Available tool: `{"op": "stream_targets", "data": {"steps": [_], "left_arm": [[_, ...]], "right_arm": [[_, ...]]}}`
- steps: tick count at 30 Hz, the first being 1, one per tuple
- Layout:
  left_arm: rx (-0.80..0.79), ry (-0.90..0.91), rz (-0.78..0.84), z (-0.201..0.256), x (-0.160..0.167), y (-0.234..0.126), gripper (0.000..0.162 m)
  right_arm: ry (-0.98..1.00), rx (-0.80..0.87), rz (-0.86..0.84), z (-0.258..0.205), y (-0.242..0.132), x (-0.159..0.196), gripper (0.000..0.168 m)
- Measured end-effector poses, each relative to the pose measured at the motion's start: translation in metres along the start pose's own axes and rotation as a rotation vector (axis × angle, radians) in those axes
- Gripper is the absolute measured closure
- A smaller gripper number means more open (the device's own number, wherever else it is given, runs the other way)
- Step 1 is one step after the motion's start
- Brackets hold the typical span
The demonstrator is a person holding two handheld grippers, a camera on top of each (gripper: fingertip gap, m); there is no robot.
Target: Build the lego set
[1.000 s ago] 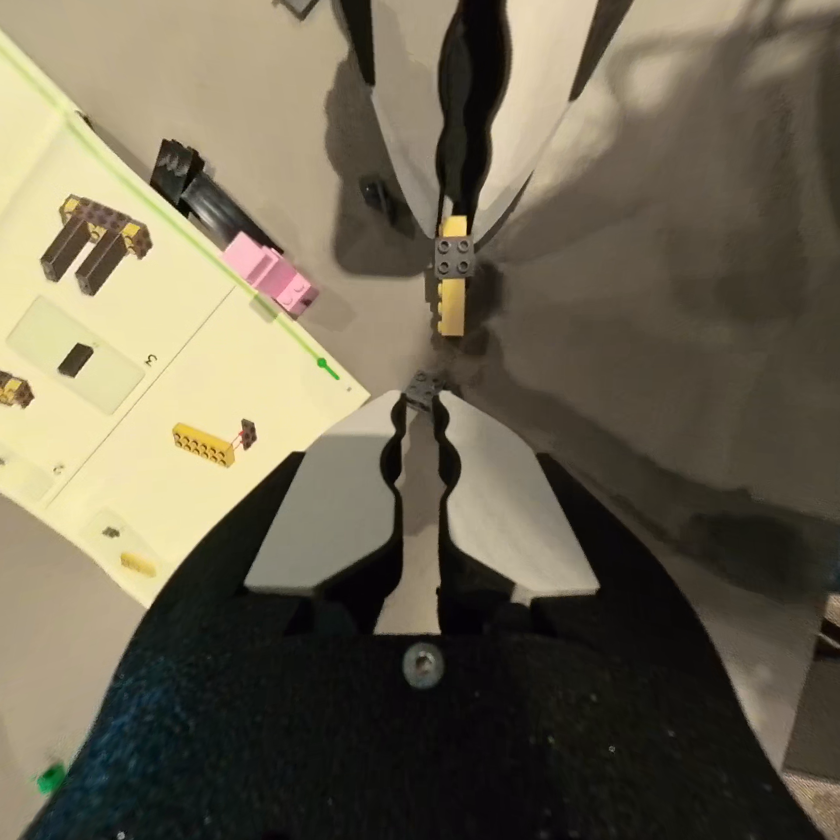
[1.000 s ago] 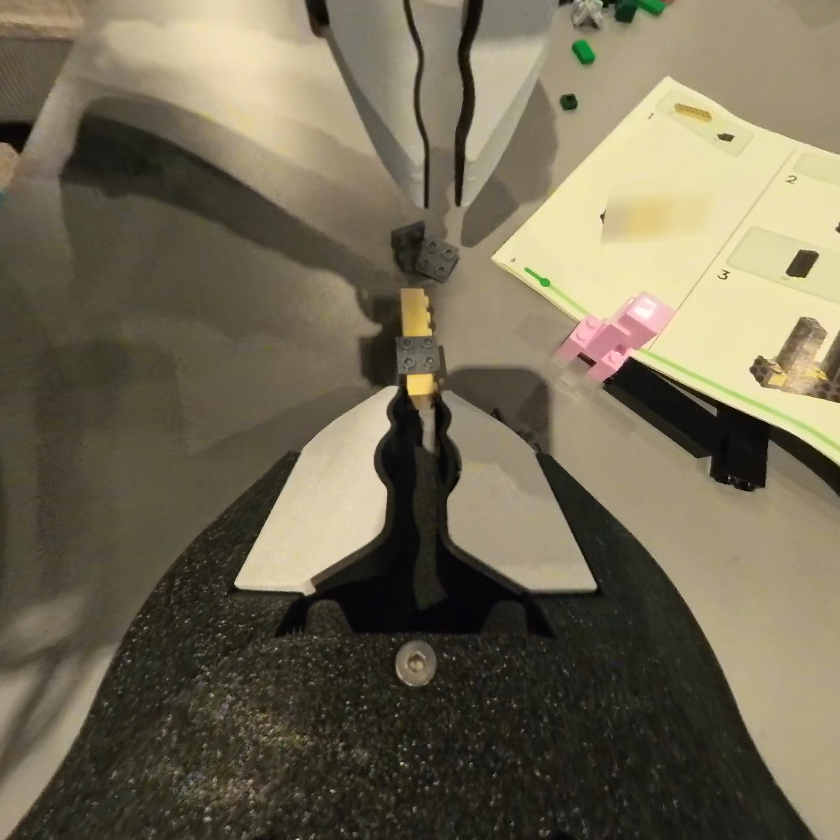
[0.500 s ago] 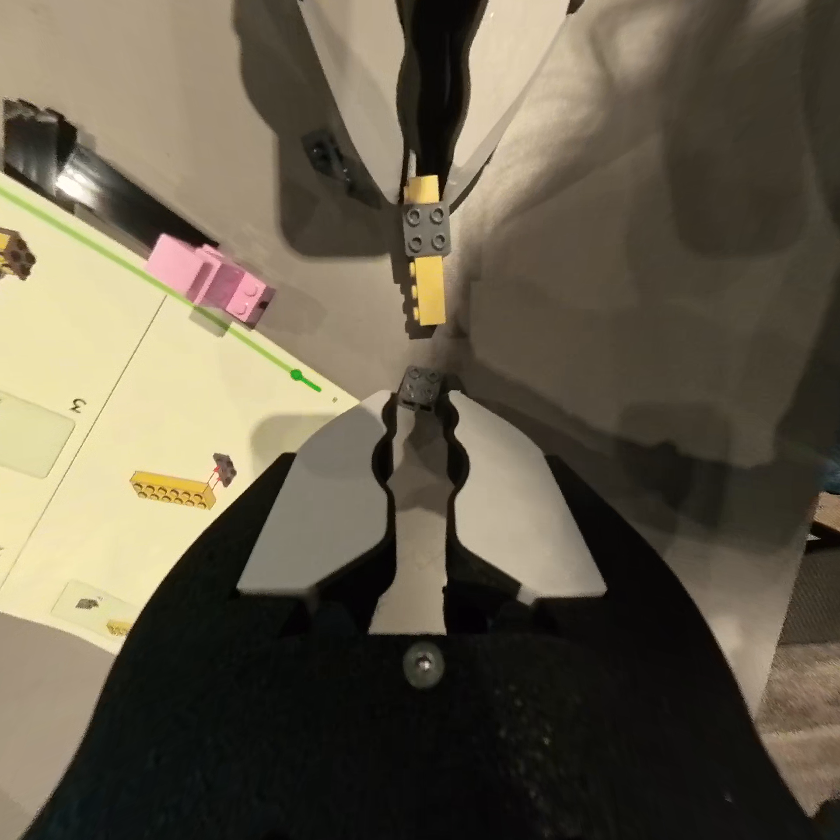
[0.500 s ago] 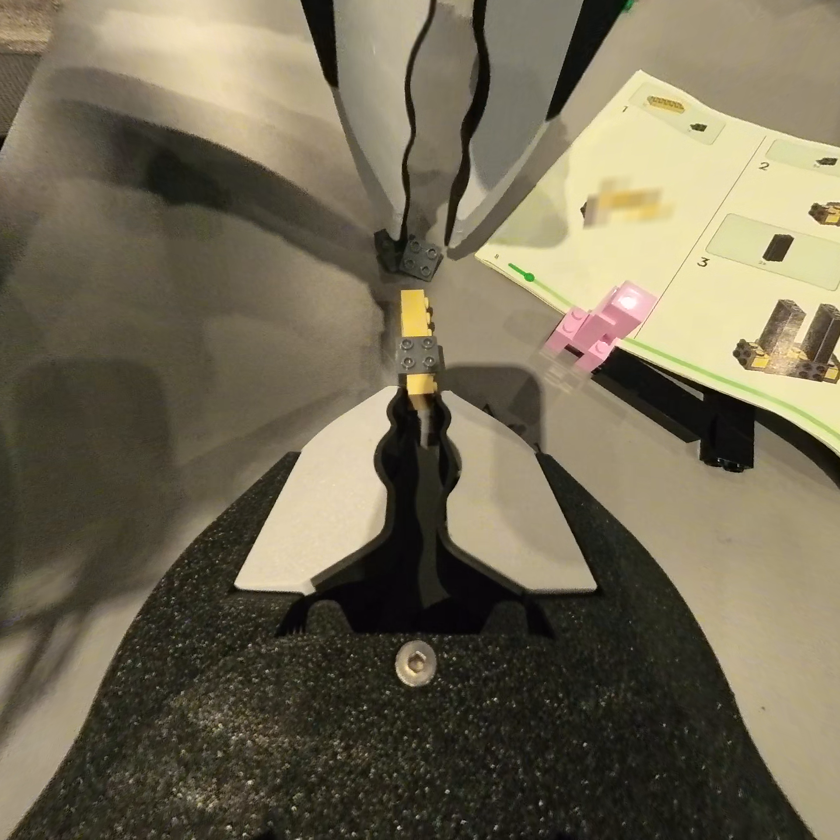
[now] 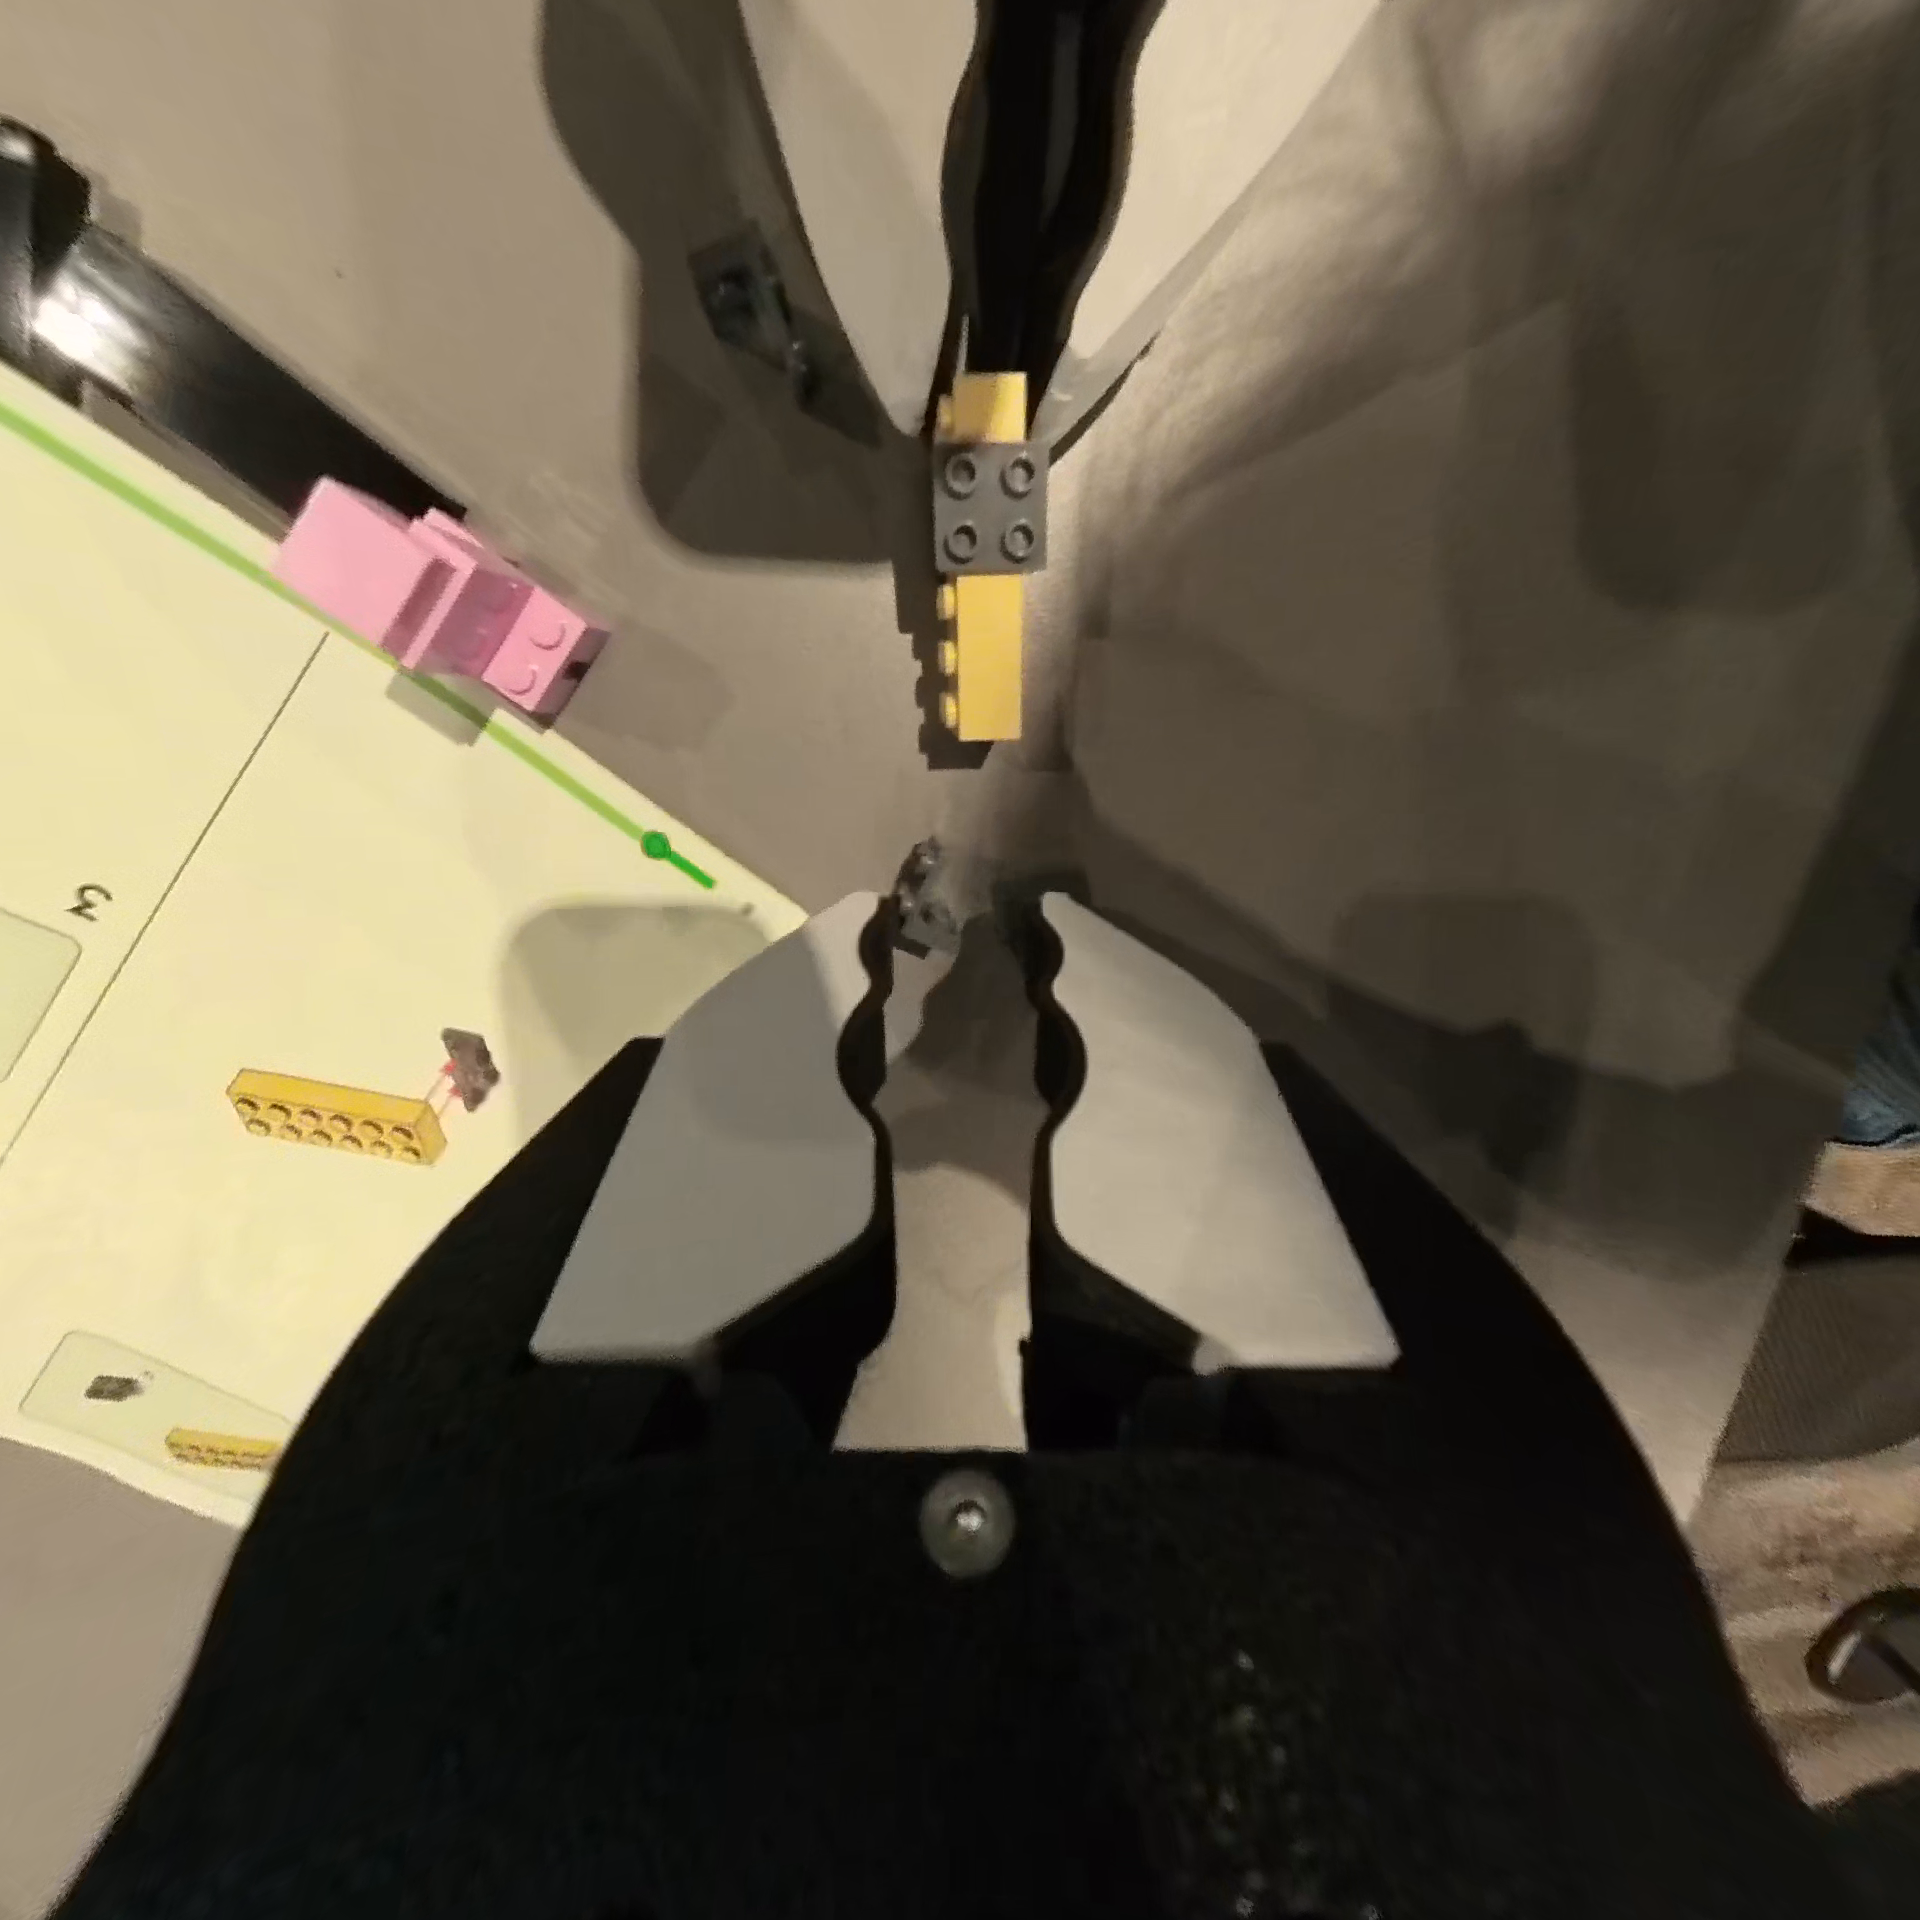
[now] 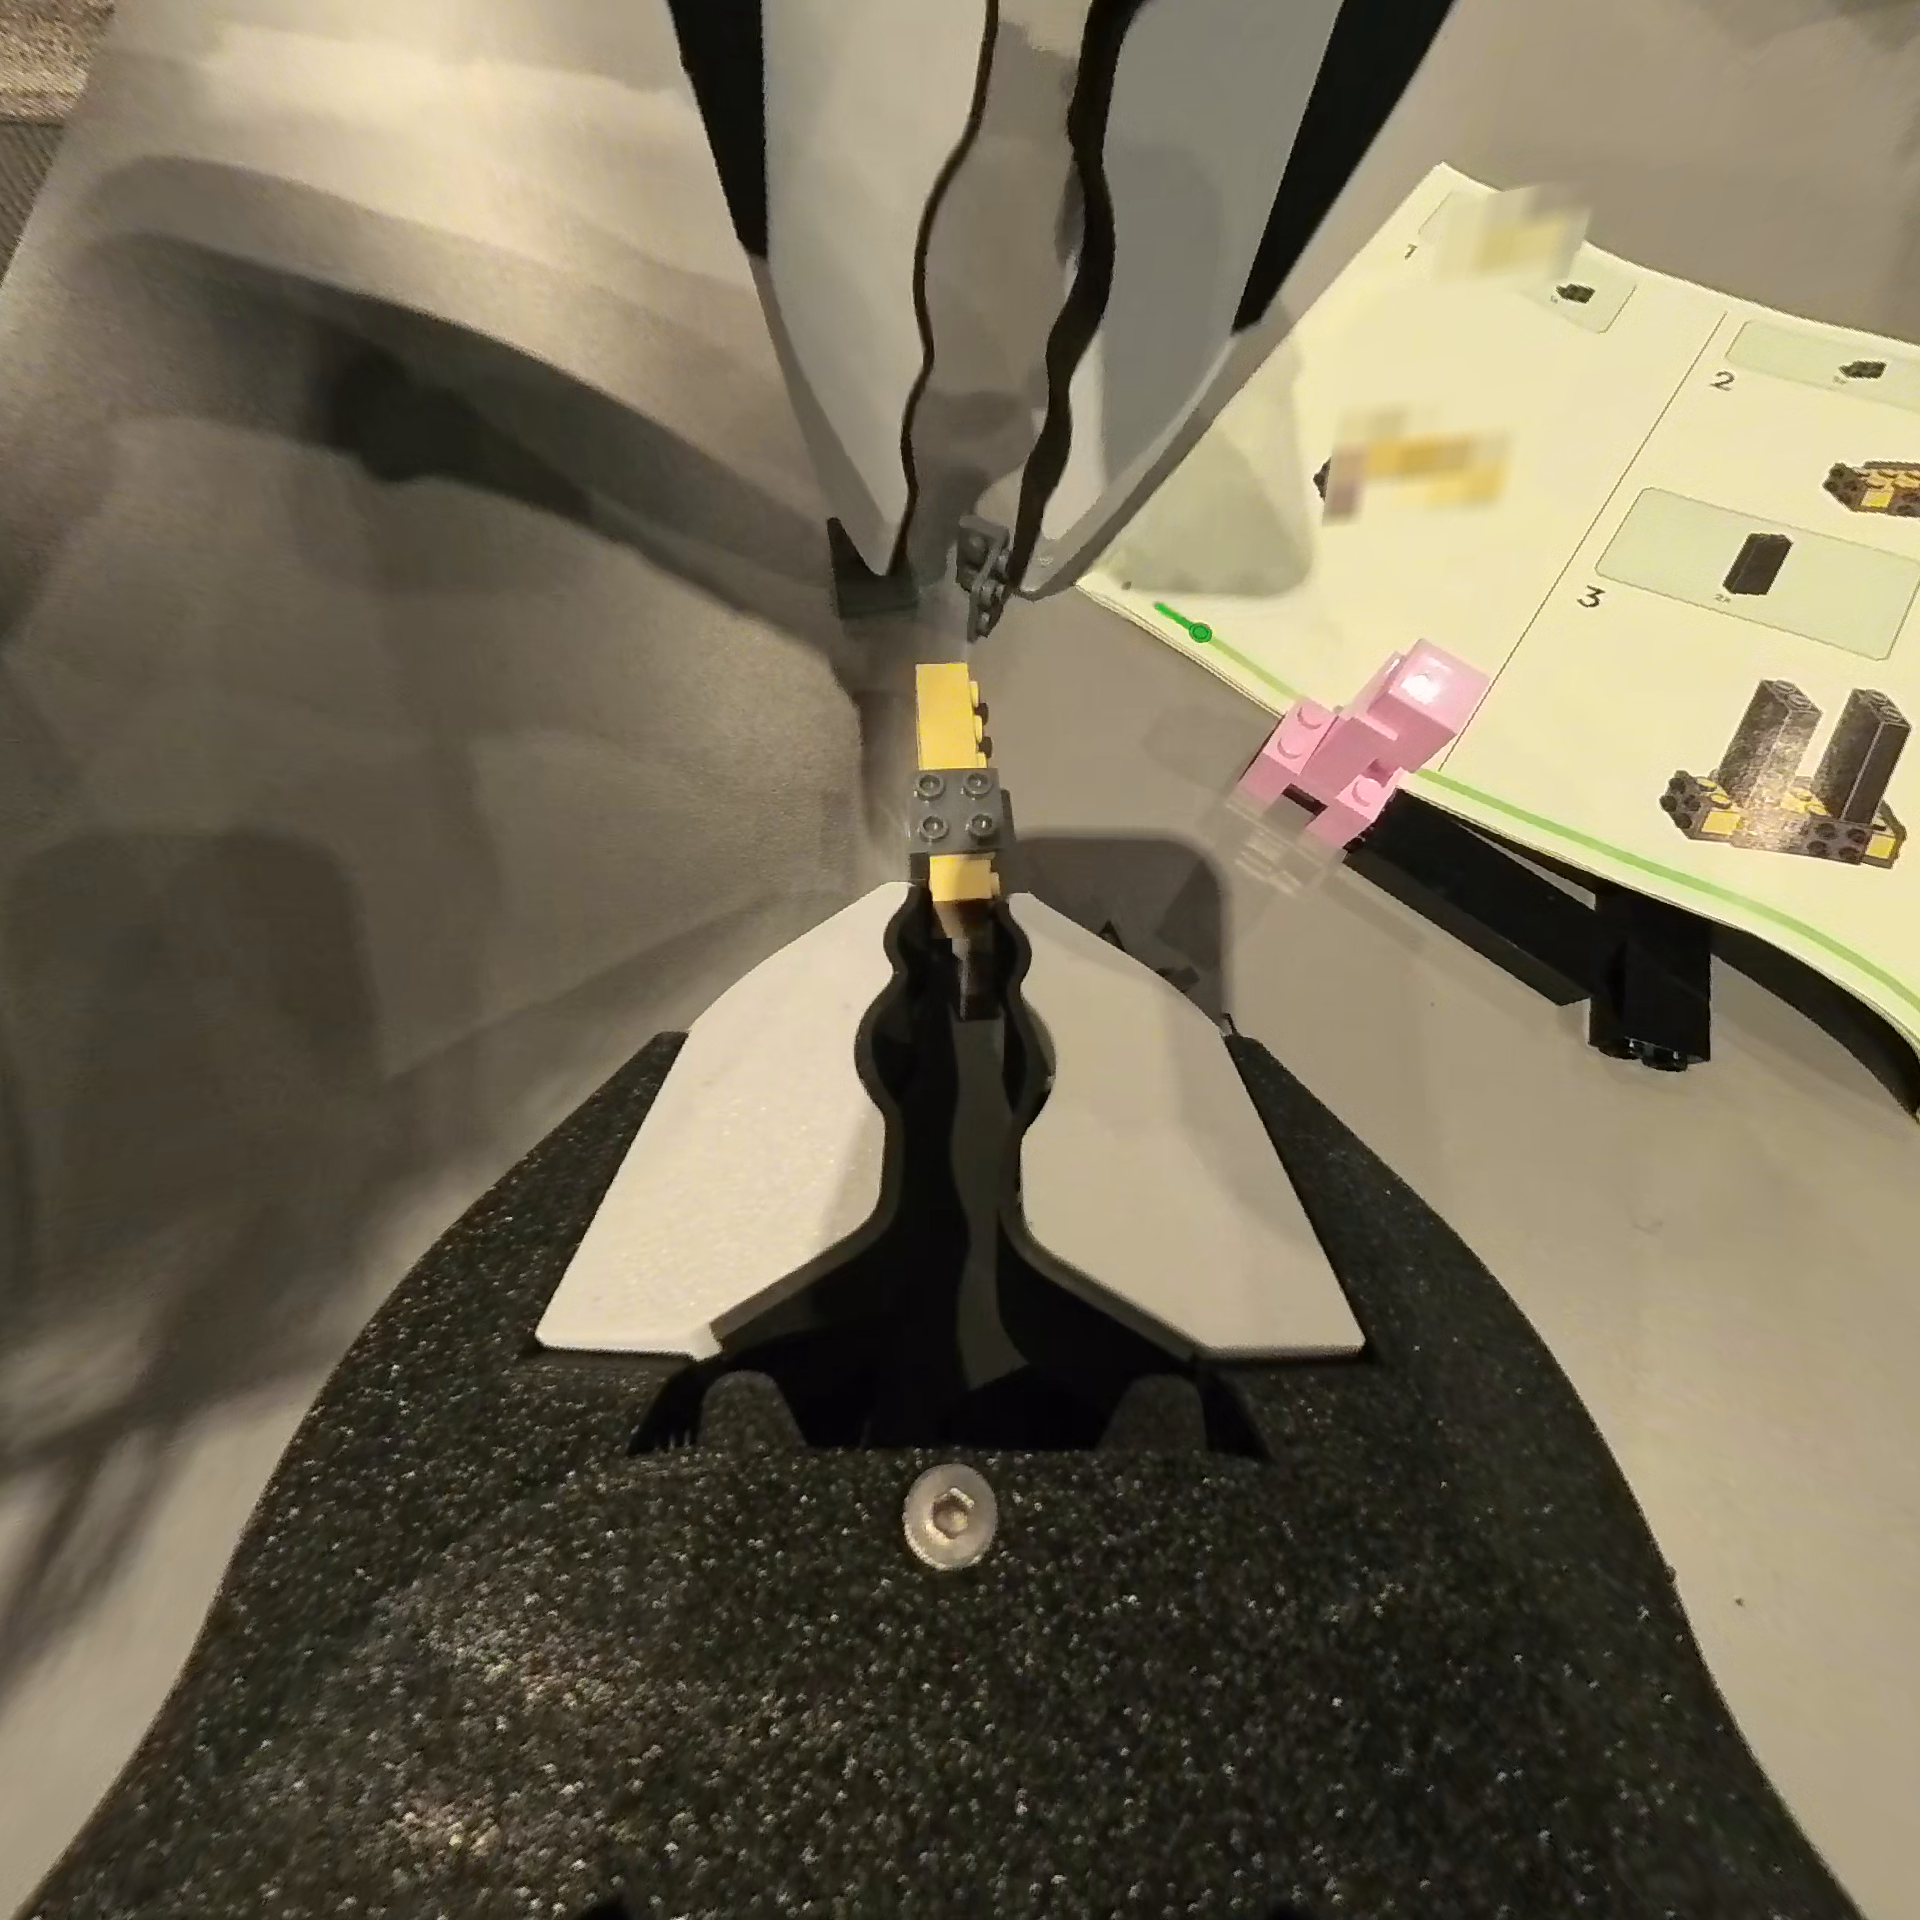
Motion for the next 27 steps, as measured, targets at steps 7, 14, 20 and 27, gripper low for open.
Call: {"op": "stream_targets", "data": {"steps": [7, 14, 20, 27], "left_arm": [[0.077, 0.022, 0.026, 0.012, 0.002, -0.008, 0.146], [-0.025, -0.067, 0.104, 0.006, 0.001, -0.010, 0.141], [-0.036, -0.005, 0.071, 0.010, 0.000, -0.003, 0.140], [-0.053, 0.001, 0.019, 0.011, 0.000, 0.004, 0.141]], "right_arm": [[0.004, -0.002, 0.000, 0.000, 0.000, 0.000, 0.157], [0.004, -0.001, 0.001, 0.000, 0.000, 0.000, 0.157], [0.007, -0.004, 0.001, 0.001, 0.000, 0.000, 0.157], [0.010, 0.002, -0.001, 0.001, 0.000, 0.000, 0.157]]}}
Point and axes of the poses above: each gripper's, where its closed fingertips meet, y out along the fingers, x out of its underside, z = x × y across the jaws, the point moved 9 cm from there along -y, back along the fingers, and after that the axes turned 15 degrees about -y, right-handed, at the moved point
